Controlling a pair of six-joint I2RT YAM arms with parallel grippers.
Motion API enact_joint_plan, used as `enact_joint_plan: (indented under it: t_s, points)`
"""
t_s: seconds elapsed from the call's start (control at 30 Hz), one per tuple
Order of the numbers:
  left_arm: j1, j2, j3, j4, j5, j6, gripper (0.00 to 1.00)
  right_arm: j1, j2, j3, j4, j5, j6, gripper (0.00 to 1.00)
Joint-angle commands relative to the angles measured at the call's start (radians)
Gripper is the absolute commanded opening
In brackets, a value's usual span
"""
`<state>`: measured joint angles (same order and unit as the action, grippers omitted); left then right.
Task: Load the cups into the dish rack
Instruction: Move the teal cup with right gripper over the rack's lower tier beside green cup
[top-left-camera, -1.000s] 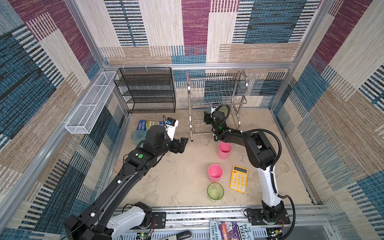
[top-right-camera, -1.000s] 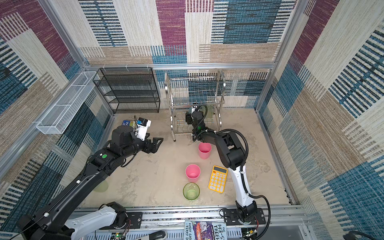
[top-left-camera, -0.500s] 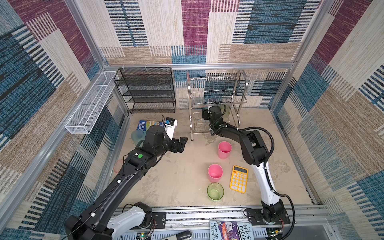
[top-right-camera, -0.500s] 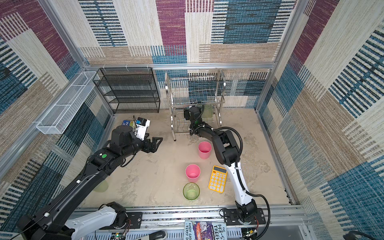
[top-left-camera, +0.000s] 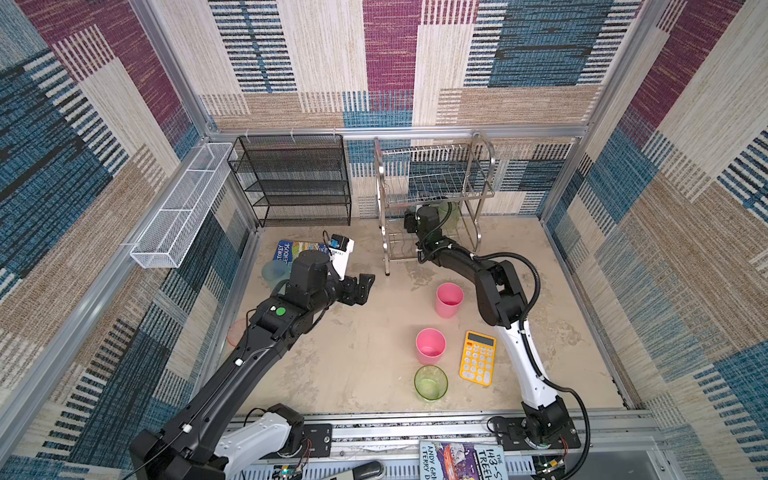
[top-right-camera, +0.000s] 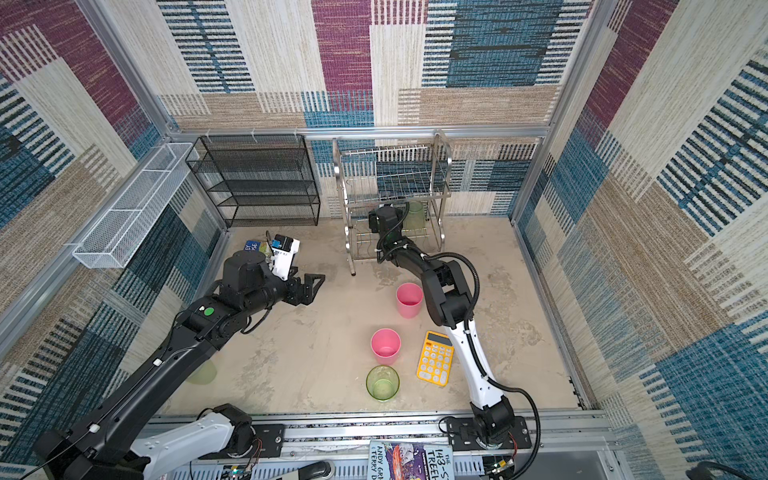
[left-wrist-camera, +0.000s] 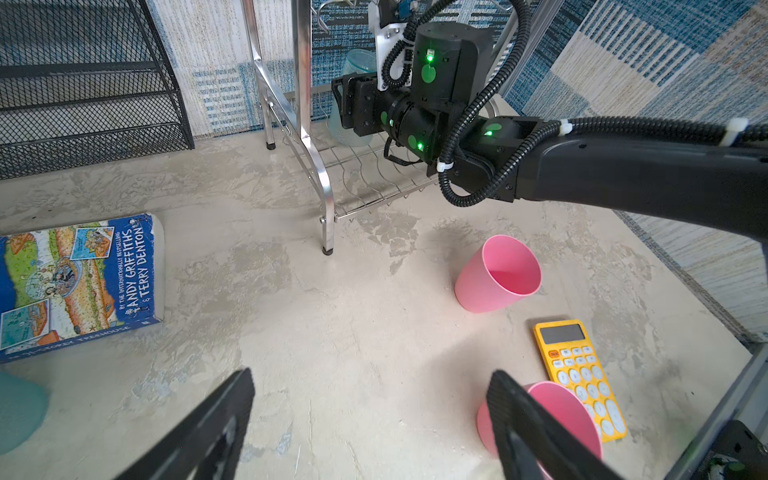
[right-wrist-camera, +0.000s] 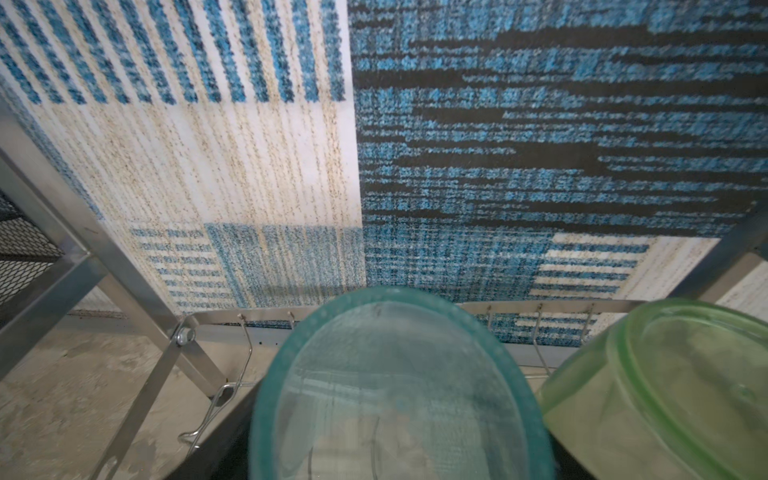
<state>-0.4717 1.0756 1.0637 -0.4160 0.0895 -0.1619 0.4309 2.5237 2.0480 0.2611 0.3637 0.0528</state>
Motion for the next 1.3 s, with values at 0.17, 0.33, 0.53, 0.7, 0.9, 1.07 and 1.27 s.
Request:
enact_joint_plan:
  t_s: [0.17,0.33,0.53,0.7,0.9,1.07,1.27]
  points:
    - [0.001,0.001,-0.001,0.003,0.013,-0.014,0.91,-0.001,0.003,-0.013,-0.039,0.142,0.039,0.66]
    - [0.001,0.000,-0.001,0.003,0.015,-0.016,0.91,0.000,0.001,-0.013,-0.031,0.168,0.038,0.66]
    - [0.001,0.003,-0.001,0.003,0.019,-0.018,0.91,0.000,0.029,0.039,-0.054,0.178,0.023,0.68]
    - [0.001,0.005,-0.002,0.003,0.019,-0.018,0.91,-0.001,0.052,0.077,-0.073,0.188,0.022,0.71]
    - [0.001,0.007,-0.002,0.004,0.016,-0.017,0.92,-0.001,0.054,0.075,-0.078,0.178,0.023,0.82]
    - [0.002,0.012,-0.001,0.002,0.022,-0.018,0.92,-0.001,0.030,0.028,-0.052,0.161,0.022,0.89]
    - [0.001,0.018,-0.001,0.002,0.023,-0.018,0.93,0.000,0.004,-0.022,-0.027,0.148,0.016,0.94]
